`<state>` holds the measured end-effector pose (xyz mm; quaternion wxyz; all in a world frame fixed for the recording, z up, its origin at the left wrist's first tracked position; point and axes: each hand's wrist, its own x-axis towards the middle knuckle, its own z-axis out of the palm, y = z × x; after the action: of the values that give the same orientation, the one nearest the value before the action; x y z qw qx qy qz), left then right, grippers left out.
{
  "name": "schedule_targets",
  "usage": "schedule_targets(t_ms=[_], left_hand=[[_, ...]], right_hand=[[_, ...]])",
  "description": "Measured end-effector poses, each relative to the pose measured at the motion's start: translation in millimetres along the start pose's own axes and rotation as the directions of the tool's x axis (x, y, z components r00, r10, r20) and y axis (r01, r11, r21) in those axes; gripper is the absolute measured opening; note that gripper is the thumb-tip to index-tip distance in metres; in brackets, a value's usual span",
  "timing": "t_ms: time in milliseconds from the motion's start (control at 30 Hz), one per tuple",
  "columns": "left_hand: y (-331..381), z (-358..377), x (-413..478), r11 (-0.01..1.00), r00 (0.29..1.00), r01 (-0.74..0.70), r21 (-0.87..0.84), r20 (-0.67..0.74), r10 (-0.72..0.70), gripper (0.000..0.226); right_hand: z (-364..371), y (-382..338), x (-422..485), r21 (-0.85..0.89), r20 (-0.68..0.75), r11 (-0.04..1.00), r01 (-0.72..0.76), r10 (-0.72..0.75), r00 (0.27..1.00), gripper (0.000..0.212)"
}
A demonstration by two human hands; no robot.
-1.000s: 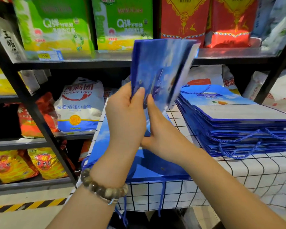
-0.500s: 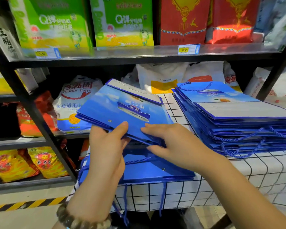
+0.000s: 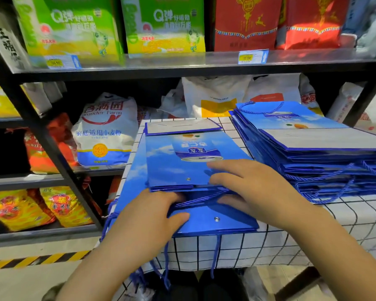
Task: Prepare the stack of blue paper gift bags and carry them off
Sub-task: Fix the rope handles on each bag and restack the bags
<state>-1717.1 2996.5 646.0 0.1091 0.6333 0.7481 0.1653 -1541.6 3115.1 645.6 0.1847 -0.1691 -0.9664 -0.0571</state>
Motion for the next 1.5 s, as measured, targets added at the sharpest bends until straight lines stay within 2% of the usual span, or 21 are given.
schedule_targets(t_ms=[33, 133, 200, 300, 333, 400, 433, 500, 600, 667, 800, 933, 1033, 1100, 1133, 1167, 1233, 1267, 1333, 1400, 1500], left_hand=[[2, 0, -1, 0.999, 1.0, -0.016, 0.052, -0.022, 0.017, 0.031], [7, -2, -5, 0.974, 0.996, -0.043, 0.221, -0.064, 0.058, 0.021], [11, -6, -11, 0.951, 0.995, -0.046, 0.305, -0.072, 0.071, 0.018], [8, -22, -18, 0.938, 0.99, 0.02, 0.347, -0.138, 0.03, 0.029], [7, -29, -18, 0.957, 0.987, 0.049, 0.286, -0.163, -0.001, 0.033], [9, -44, -14, 0.997, 0.989, 0.069, -0.029, -0.13, -0.073, 0.036], [8, -49, -8, 0.977, 0.989, 0.061, -0.204, -0.116, -0.086, 0.036], [6, -52, 12, 0.913, 0.982, 0.032, -0.406, -0.16, -0.105, 0.035], [13, -50, 43, 0.739, 0.985, 0.024, -0.673, -0.111, -0.132, 0.035], [21, -49, 58, 0.599, 0.993, 0.072, -0.798, 0.0, -0.119, 0.032], [38, -47, 80, 0.301, 0.984, 0.179, -0.936, 0.172, -0.051, 0.031], [45, -46, 93, 0.082, 0.969, 0.246, -0.966, 0.245, -0.019, 0.033], [48, -44, 97, -0.028, 0.968, 0.243, -0.97, 0.244, -0.049, 0.032], [47, -43, 99, 0.027, 0.976, 0.203, -0.979, 0.2, -0.087, 0.028], [46, -42, 99, 0.162, 0.981, 0.175, -0.971, 0.159, -0.108, 0.025], [45, -41, 98, 0.375, 0.986, 0.15, -0.915, 0.11, -0.128, 0.023], [39, -37, 91, 0.796, 0.996, 0.067, -0.602, -0.002, -0.086, 0.03], [34, -34, 85, 0.905, 0.998, 0.022, -0.426, -0.037, -0.042, 0.032], [27, -30, 68, 0.985, 1.0, 0.009, -0.17, 0.001, -0.009, 0.033], [22, -21, 49, 0.998, 0.998, -0.019, 0.055, 0.066, 0.016, 0.034], [16, -5, 32, 0.986, 1.0, -0.014, 0.167, 0.024, 0.01, 0.038]], right_hand=[[0, 0, 0, 0.03, -0.011, 1.0, -0.001, 0.001, 1.0, 0.019], [-6, -2, 3, 0.111, -0.032, 0.982, -0.155, 0.16, 0.987, 0.032], [-13, -1, 4, 0.111, 0.035, 0.95, -0.291, 0.289, 0.957, 0.029], [-9, 2, 0, 0.1, 0.092, 0.921, -0.377, 0.369, 0.925, 0.025], [-7, 2, -1, 0.123, 0.073, 0.913, -0.389, 0.383, 0.921, 0.024], [-2, 3, -2, 0.19, 0.037, 0.892, -0.411, 0.412, 0.911, 0.022], [1, 4, -1, 0.226, 0.03, 0.873, -0.432, 0.437, 0.899, 0.021], [4, 2, -1, 0.308, -0.084, 0.852, -0.423, 0.467, 0.88, 0.018], [5, -7, 5, 0.336, -0.313, 0.892, -0.304, 0.41, 0.857, 0.021], [2, -16, 12, 0.472, -0.212, 0.832, -0.29, 0.427, 0.879, 0.027], [-6, -29, 30, 0.674, 0.174, 0.632, -0.383, 0.367, 0.914, 0.026], [-2, -30, 43, 0.656, 0.216, 0.625, -0.424, 0.382, 0.898, 0.031], [1, -22, 46, 0.633, 0.207, 0.63, -0.45, 0.422, 0.883, 0.03], [2, -17, 44, 0.689, 0.229, 0.562, -0.458, 0.431, 0.873, 0.024], [2, -14, 43, 0.731, 0.245, 0.5, -0.465, 0.444, 0.862, 0.02], [2, -10, 42, 0.771, 0.26, 0.427, -0.473, 0.466, 0.846, 0.017], [-1, -5, 40, 0.824, 0.291, 0.296, -0.483, 0.511, 0.809, 0.016], [-2, -2, 39, 0.836, 0.302, 0.255, -0.486, 0.527, 0.795, 0.017], [-2, 1, 38, 0.844, 0.308, 0.226, -0.486, 0.539, 0.784, 0.018], [2, 2, 37, 0.84, 0.295, 0.245, -0.484, 0.542, 0.787, 0.019], [10, -1, 37, 0.853, 0.328, 0.191, -0.486, 0.528, 0.783, 0.019]])
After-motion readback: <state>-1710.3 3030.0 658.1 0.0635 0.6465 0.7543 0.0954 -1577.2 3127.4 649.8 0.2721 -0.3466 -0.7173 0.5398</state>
